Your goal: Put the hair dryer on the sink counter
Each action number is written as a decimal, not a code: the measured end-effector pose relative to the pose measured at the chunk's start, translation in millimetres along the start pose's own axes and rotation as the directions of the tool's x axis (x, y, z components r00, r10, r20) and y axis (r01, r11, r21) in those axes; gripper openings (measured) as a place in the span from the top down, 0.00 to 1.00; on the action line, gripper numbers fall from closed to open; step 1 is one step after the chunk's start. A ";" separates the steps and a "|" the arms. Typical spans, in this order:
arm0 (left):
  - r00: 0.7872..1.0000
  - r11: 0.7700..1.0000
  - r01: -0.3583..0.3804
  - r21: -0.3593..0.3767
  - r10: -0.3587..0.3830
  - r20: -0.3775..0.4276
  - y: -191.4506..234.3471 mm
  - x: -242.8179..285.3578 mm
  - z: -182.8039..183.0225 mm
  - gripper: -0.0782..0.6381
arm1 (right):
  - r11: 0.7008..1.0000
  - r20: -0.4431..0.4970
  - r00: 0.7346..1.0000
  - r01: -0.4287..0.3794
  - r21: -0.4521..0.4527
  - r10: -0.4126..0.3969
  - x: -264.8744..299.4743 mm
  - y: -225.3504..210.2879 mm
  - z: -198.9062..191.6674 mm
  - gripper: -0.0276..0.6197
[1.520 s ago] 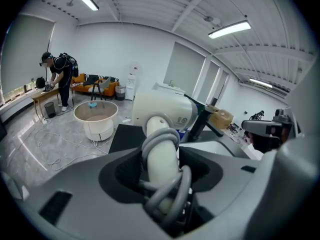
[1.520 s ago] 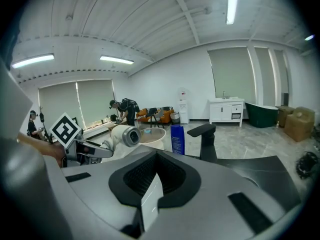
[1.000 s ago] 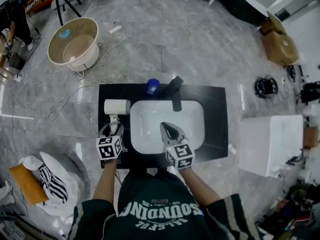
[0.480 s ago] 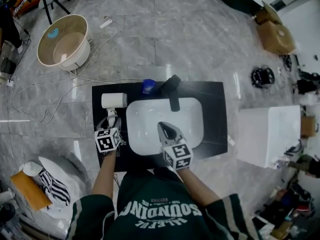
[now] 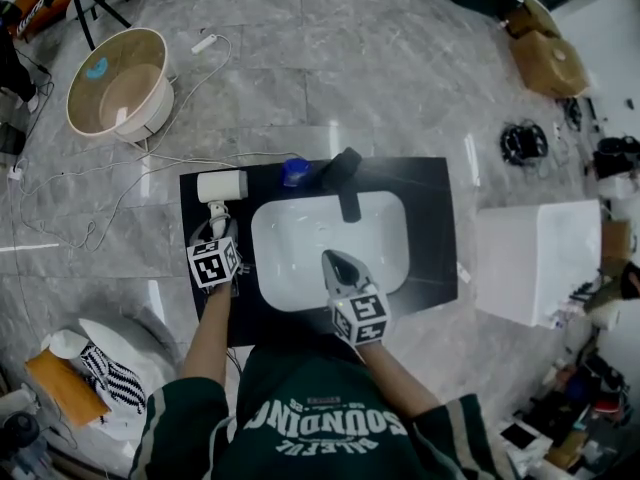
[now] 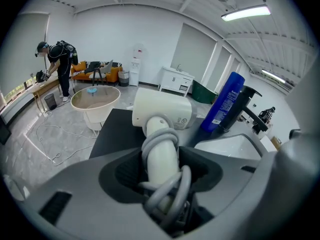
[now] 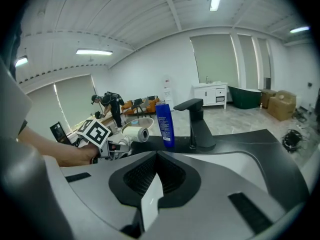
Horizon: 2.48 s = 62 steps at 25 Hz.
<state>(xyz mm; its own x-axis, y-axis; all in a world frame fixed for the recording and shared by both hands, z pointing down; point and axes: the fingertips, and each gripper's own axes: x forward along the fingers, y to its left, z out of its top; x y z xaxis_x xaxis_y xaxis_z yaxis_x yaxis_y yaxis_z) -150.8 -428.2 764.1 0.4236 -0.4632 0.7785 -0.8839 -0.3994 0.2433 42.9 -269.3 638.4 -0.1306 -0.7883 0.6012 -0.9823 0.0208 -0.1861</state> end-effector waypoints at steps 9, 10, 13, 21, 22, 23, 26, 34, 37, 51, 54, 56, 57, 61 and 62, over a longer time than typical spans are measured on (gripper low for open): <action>1.000 1.000 -0.021 -0.010 0.021 -0.021 2.9 12.0 -0.8 0.58 | 0.999 0.001 0.999 0.035 0.025 -0.035 -10.8 -14.8 -8.7 0.96; 1.000 1.000 -0.021 -0.014 0.020 -0.023 3.2 11.9 -1.5 0.58 | 0.999 0.001 0.999 0.037 0.027 -0.037 -12.3 -15.4 -10.1 0.96; 0.999 0.999 -0.024 -0.021 0.023 -0.028 3.4 11.9 -3.2 0.58 | 0.999 -0.002 0.999 0.039 0.034 -0.039 -17.3 -16.8 -13.2 0.96; 0.998 1.000 -0.006 0.028 0.008 -0.061 0.7 18.1 -5.5 0.57 | 0.998 0.011 0.999 0.038 0.045 -0.039 -31.0 -23.5 -18.2 0.96; 0.998 0.999 -0.007 0.033 0.009 -0.062 0.9 16.4 -5.9 0.55 | 0.998 0.014 0.999 0.037 0.046 -0.038 -33.5 -24.5 -18.7 0.96; 0.998 0.999 -0.009 0.034 0.011 -0.060 1.5 13.4 -6.1 0.54 | 0.998 0.017 0.999 0.036 0.045 -0.036 -36.1 -25.1 -19.0 0.96; 0.999 1.000 -0.017 0.021 0.018 -0.027 2.7 -3.8 -3.8 0.54 | 0.999 0.032 0.999 0.027 0.042 -0.028 -43.6 -27.1 -20.6 0.96; 0.998 0.996 -0.003 0.094 -0.003 0.062 -19.8 -62.4 -3.5 0.56 | 1.000 0.079 0.997 -0.019 0.019 0.017 -58.3 -30.1 -14.9 0.96; 0.995 0.992 0.000 0.128 -0.012 0.095 -39.1 -88.8 -7.5 0.66 | 0.999 0.102 0.994 -0.045 0.001 0.044 -65.3 -28.5 -9.0 0.96; 0.947 0.975 -0.007 0.222 -0.065 0.314 -138.5 -202.0 -9.5 0.89 | 0.983 0.206 0.964 -0.143 -0.118 0.166 -110.1 -18.7 20.9 0.96; 0.931 0.969 -0.003 0.246 -0.087 0.353 -158.6 -221.3 -8.9 0.89 | 0.978 0.238 0.953 -0.155 -0.141 0.186 -120.9 -18.9 27.9 0.96; 0.921 0.967 0.002 0.254 -0.100 0.376 -171.6 -232.0 -9.1 0.89 | 0.976 0.255 0.948 -0.157 -0.149 0.191 -127.1 -20.1 30.1 0.96; 0.917 0.966 0.005 0.257 -0.107 0.385 -178.6 -236.8 -9.8 0.89 | 0.976 0.262 0.945 -0.158 -0.152 0.194 -130.5 -20.3 30.9 0.96; 0.901 0.959 0.014 0.282 -0.134 0.412 -207.9 -252.2 -18.5 0.89 | 0.971 0.283 0.937 -0.160 -0.176 0.206 -147.8 -19.6 32.1 0.96; 0.898 0.956 0.017 0.292 -0.143 0.416 -214.6 -254.7 -20.8 0.89 | 0.971 0.291 0.934 -0.158 -0.181 0.206 -152.2 -20.0 32.3 0.96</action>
<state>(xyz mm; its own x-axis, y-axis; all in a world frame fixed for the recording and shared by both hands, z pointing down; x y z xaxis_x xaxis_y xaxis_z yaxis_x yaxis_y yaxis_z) -73.1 -208.0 525.7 0.5894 -0.6882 0.4231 -0.7801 -0.6210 0.0765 86.8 -169.6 525.5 -0.2855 -0.9112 0.2971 -0.9573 0.2561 -0.1344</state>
